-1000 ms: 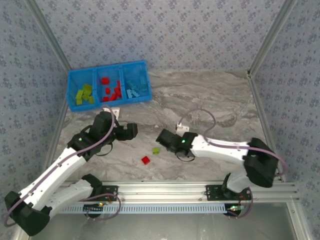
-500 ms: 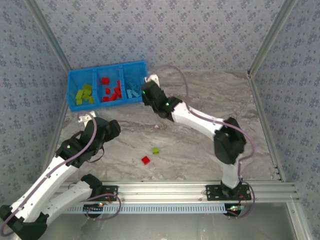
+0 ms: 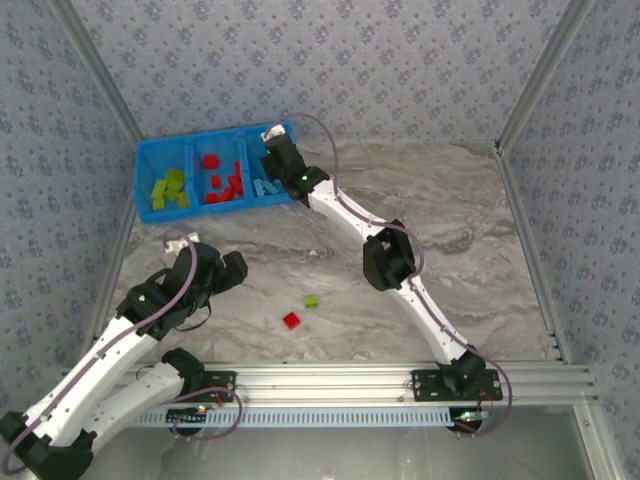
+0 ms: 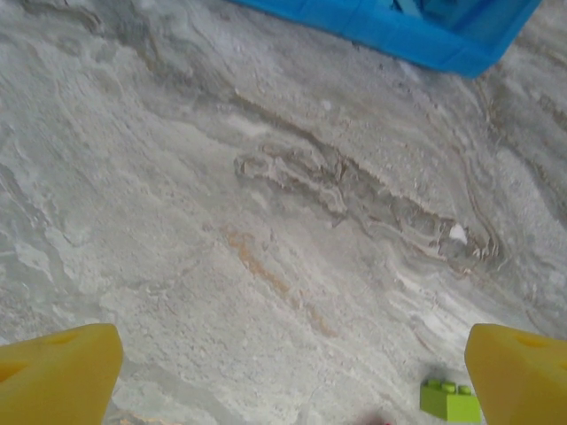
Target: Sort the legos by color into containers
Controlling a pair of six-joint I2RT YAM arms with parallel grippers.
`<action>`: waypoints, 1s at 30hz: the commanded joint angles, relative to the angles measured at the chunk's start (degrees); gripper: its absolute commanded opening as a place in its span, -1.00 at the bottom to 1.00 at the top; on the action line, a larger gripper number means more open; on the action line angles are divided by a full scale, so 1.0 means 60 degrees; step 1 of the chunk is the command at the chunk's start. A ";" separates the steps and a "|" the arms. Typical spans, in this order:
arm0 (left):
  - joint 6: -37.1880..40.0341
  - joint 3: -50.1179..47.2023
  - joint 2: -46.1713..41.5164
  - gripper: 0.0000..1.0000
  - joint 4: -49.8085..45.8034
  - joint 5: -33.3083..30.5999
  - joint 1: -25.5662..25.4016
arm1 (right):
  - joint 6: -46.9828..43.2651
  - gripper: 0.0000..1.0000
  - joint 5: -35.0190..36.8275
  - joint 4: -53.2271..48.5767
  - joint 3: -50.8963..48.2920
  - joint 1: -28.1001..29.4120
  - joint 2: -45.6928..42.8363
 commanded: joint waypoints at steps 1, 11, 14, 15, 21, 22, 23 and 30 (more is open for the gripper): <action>0.0100 -0.0069 0.0011 0.99 0.0638 0.0801 -0.0015 | -0.0358 0.13 -0.0164 -0.0587 0.0538 0.0113 -0.0720; -0.0098 0.0190 0.1902 0.99 0.2402 0.2353 -0.1326 | 0.0719 0.21 -0.1347 -0.2254 -0.5277 0.0073 -0.6748; -0.0029 0.0541 0.3138 0.99 0.2815 0.1922 -0.2146 | 0.1223 0.37 -0.2042 -0.2244 -0.8271 -0.0063 -0.9447; 0.0092 0.0726 0.3641 0.98 0.2921 0.1868 -0.2344 | 0.1385 0.44 -0.2259 -0.2322 -0.9207 -0.0100 -1.0375; 0.0829 0.2143 0.6442 0.97 0.2683 0.1832 -0.3146 | 0.2727 0.63 -0.2412 -0.3477 -1.3206 -0.0035 -1.4744; 0.0837 0.2340 0.6793 0.94 0.2557 0.1876 -0.3202 | 0.3005 0.65 -0.2412 -0.3653 -1.3814 -0.0036 -1.5310; 0.0865 0.2493 0.7108 0.92 0.2465 0.1910 -0.3287 | 0.3348 0.67 -0.2381 -0.3841 -1.4347 -0.0016 -1.5947; 0.0472 0.2161 0.8152 0.88 0.2664 0.2188 -0.3717 | 0.4634 0.82 -0.1883 -0.4715 -1.6058 -0.0039 -1.8492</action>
